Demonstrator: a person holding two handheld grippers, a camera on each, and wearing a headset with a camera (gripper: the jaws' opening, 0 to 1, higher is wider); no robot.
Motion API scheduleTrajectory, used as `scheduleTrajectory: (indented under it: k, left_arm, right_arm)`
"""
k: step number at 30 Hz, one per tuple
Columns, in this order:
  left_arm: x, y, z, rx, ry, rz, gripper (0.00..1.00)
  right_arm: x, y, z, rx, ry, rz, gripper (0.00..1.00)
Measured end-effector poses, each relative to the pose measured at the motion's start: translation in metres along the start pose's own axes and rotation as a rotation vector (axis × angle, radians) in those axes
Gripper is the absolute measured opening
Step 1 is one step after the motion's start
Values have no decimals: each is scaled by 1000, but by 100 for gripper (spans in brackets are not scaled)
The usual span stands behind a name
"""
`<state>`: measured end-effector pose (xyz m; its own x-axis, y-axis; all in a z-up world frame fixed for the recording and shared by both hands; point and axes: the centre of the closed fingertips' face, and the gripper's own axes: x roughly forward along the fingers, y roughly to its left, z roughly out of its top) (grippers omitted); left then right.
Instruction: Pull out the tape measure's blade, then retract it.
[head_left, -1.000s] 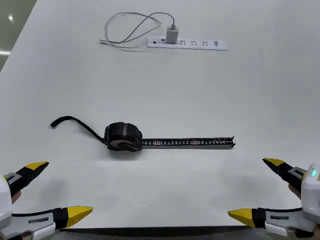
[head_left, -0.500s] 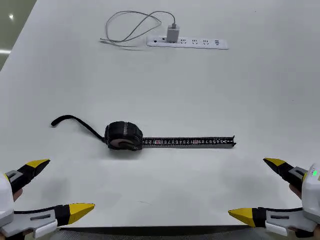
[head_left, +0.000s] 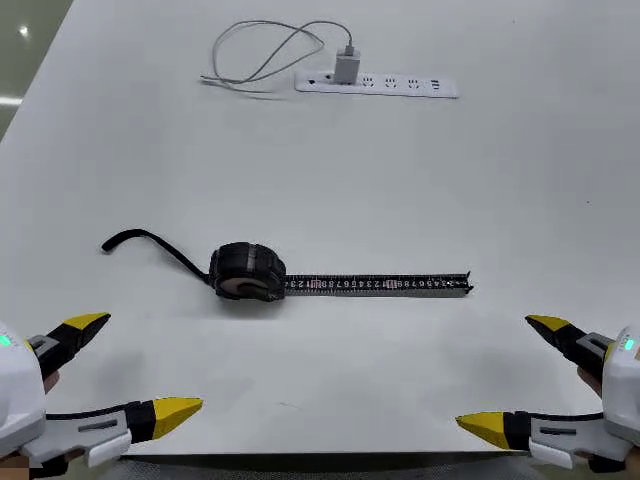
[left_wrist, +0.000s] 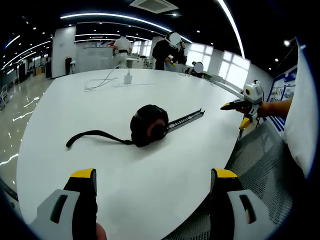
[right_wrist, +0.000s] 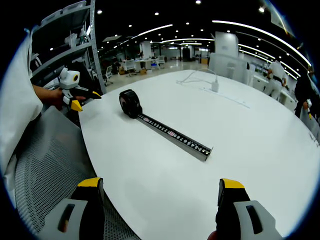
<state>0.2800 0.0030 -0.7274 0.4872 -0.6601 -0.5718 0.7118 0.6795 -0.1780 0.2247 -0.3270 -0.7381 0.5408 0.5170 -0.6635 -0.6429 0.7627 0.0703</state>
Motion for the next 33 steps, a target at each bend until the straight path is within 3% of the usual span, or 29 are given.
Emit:
scheduleTrajectory:
  k: [9,14,20,22,33]
  left_arm:
    - [12,-8,5,-9,15,-5,93]
    - [18,-10,10,-14,2,-2,93]
    - [24,-7,16,-32,-5,11,92]
    - [26,-7,18,-73,-4,1,90]
    - [39,-4,30,-80,-16,15,90]
  right_arm:
    - [-1,-2,1,7,-10,-6,94]
    - [-2,-5,1,9,-17,-12,93]
    - [-1,-5,2,3,-14,-13,93]
    - [-1,-6,1,3,-10,-14,93]
    - [-3,-10,0,10,-6,-23,93]
